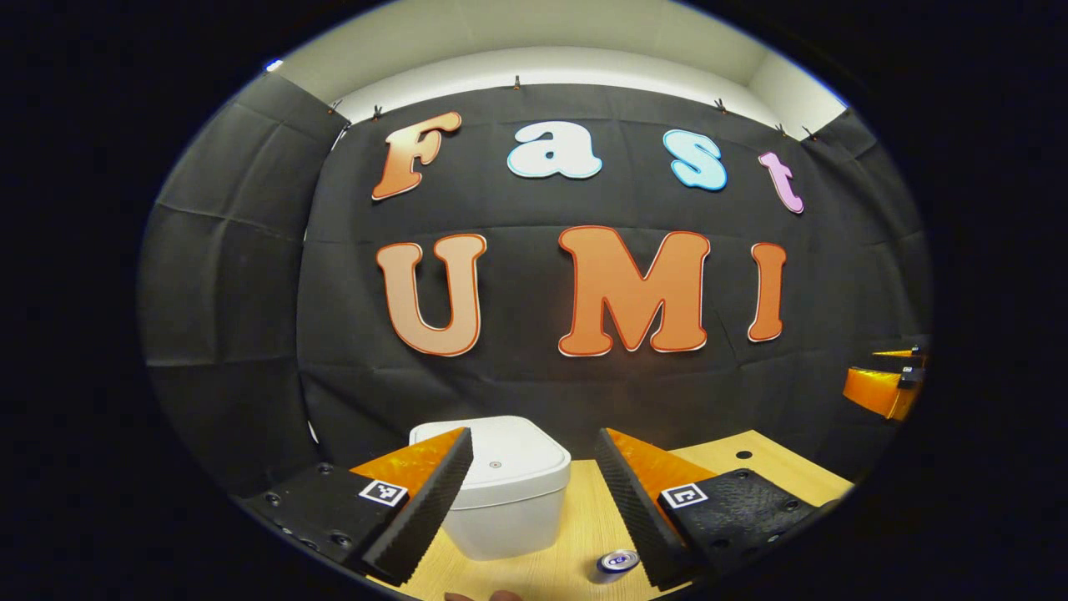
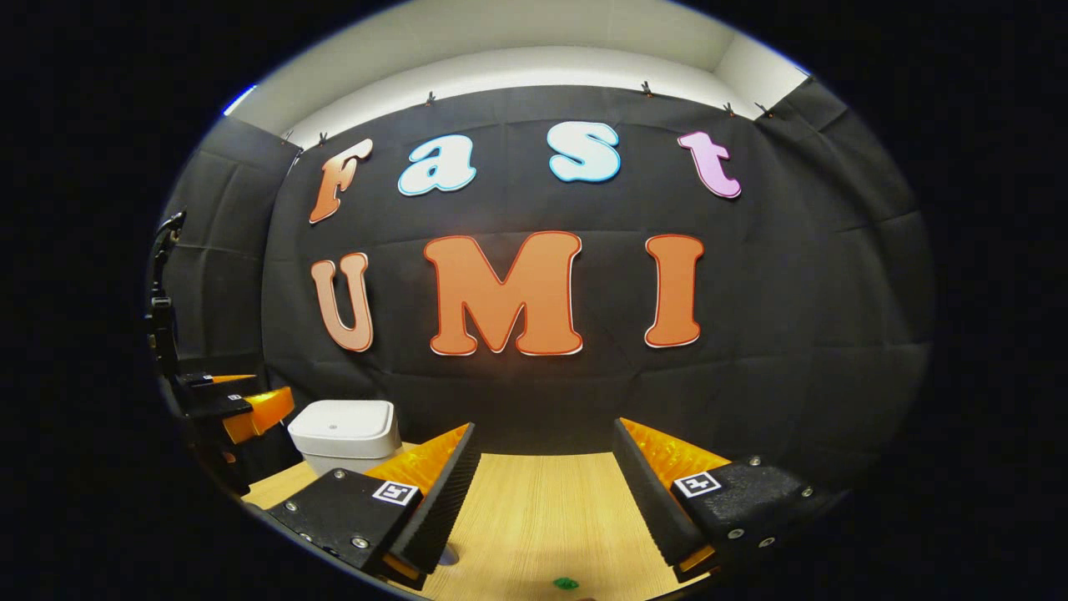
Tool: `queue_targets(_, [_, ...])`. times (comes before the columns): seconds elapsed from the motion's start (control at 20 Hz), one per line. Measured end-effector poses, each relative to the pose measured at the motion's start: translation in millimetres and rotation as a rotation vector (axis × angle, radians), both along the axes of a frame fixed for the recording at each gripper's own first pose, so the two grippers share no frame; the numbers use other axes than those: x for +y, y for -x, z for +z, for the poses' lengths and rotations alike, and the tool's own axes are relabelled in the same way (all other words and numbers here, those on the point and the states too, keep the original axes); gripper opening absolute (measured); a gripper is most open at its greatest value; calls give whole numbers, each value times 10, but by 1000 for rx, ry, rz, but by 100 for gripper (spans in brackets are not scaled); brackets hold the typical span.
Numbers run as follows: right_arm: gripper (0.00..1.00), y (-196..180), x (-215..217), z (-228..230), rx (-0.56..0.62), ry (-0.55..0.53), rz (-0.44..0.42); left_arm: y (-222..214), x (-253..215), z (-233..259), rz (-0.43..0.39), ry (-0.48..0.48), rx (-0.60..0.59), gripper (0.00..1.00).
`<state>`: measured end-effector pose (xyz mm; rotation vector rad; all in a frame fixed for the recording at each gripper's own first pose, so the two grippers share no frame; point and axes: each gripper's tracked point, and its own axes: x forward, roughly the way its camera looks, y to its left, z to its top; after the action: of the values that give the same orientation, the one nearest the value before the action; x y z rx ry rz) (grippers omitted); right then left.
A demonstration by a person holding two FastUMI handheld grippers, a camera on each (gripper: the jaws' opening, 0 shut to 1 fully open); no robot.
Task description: Press the lid of the desktop garbage bin to open it, pick up the crumpled paper on the desktop and throw it into the bin, then pick up the pop can on the desktop and drop it into the bin, and finally close the garbage bin lid.
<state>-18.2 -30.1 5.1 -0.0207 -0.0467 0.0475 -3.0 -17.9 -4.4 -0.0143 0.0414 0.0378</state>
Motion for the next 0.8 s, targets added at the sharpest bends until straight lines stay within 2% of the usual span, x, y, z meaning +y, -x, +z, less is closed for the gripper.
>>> queue_targets(0.25, [100, 4, -32, 5, -2, -3, -14, -12, -25, 54, -7, 48, 6, 94])
queue_targets(0.3, [95, -5, -36, -11, 4, -10, -15, -7, -31, 48, -5, 51, 9, 94])
queue_targets(0.4, [95, -18, -41, -38, 15, -16, -18, -14, -31, 0, 0, 53, 20, 94])
queue_targets(0.45, [100, -21, -41, -44, 18, -15, -16, -3, 2, 3, 7, 55, 23, 94])
queue_targets(0.65, [100, -14, -30, -61, 29, -7, 0, -38, 59, -38, 16, 48, 35, 94])
queue_targets(0.7, [95, -17, -34, -57, 29, -8, 1, -50, 63, -32, 16, 48, 37, 94])
queue_targets(0.8, [95, -22, -33, -64, 34, -7, 1, -79, 80, -51, 14, 51, 44, 94])
